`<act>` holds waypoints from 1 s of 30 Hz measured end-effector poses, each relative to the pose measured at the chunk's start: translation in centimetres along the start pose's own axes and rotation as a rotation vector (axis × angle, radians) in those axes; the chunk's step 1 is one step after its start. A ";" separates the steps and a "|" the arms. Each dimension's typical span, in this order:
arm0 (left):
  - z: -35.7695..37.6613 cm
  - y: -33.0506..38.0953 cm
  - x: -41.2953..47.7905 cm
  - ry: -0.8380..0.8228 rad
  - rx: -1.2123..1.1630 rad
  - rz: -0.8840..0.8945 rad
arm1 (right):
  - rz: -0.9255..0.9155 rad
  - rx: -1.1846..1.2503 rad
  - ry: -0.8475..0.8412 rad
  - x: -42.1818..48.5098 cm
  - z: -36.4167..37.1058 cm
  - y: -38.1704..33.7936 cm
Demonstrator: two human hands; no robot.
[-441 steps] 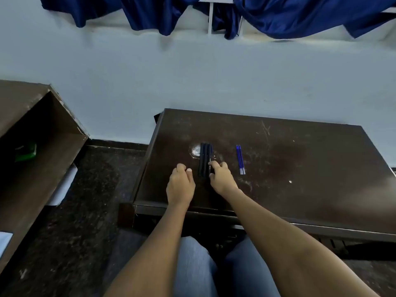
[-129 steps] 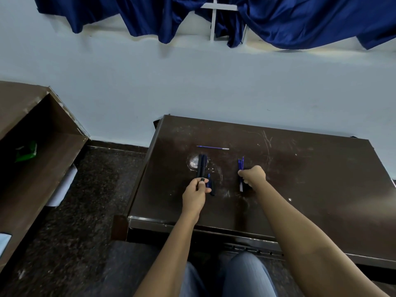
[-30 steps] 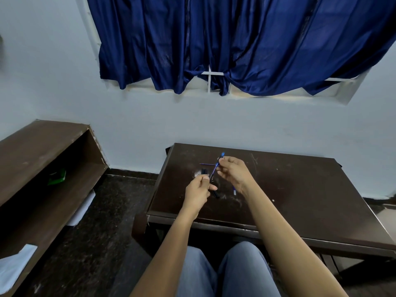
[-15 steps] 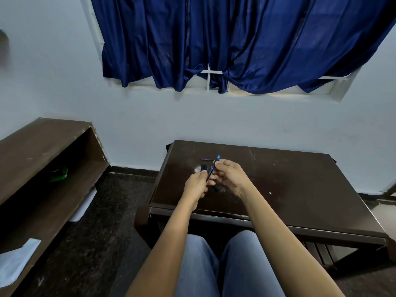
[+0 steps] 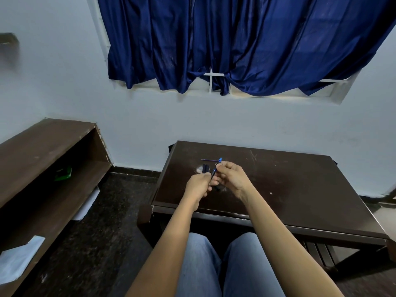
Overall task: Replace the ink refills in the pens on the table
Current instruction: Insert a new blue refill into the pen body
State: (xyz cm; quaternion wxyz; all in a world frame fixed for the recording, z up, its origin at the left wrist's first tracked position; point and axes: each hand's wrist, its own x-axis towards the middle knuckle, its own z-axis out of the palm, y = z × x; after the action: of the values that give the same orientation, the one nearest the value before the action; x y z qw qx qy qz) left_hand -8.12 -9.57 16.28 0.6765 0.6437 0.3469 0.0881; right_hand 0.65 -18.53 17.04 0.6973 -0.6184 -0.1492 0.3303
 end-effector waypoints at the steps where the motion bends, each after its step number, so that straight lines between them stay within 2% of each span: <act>1: -0.1 -0.1 -0.1 0.004 0.013 0.026 | 0.000 -0.018 0.008 0.0 0.0 0.1; 4: -0.5 -0.3 -0.5 0.021 -0.022 0.084 | -0.011 -0.028 0.014 0.2 0.1 0.2; 9: -0.2 0.0 -0.7 0.035 -0.047 0.001 | -0.030 -0.024 0.020 -0.3 0.6 0.2; 15: -0.3 -0.5 -0.5 0.074 -0.060 0.052 | -0.010 -0.055 0.029 -0.3 0.1 0.4; 20: 0.2 -0.1 -1.0 -0.032 -0.099 -0.095 | -0.004 -0.044 0.042 -0.6 -0.2 0.3; 26: 0.3 -0.2 -1.2 -0.018 -0.085 -0.006 | 0.008 -0.038 0.061 -0.7 -0.5 0.6; 30: 0.1 0.1 -1.6 -0.105 -0.099 -0.085 | 0.000 -0.012 0.062 -0.8 -0.4 0.2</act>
State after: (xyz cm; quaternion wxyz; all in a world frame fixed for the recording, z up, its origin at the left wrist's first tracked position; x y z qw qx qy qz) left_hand -9.20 -10.56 16.91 0.7279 0.5979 0.3330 0.0425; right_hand 0.28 -19.30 16.94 0.6978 -0.6325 -0.1295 0.3103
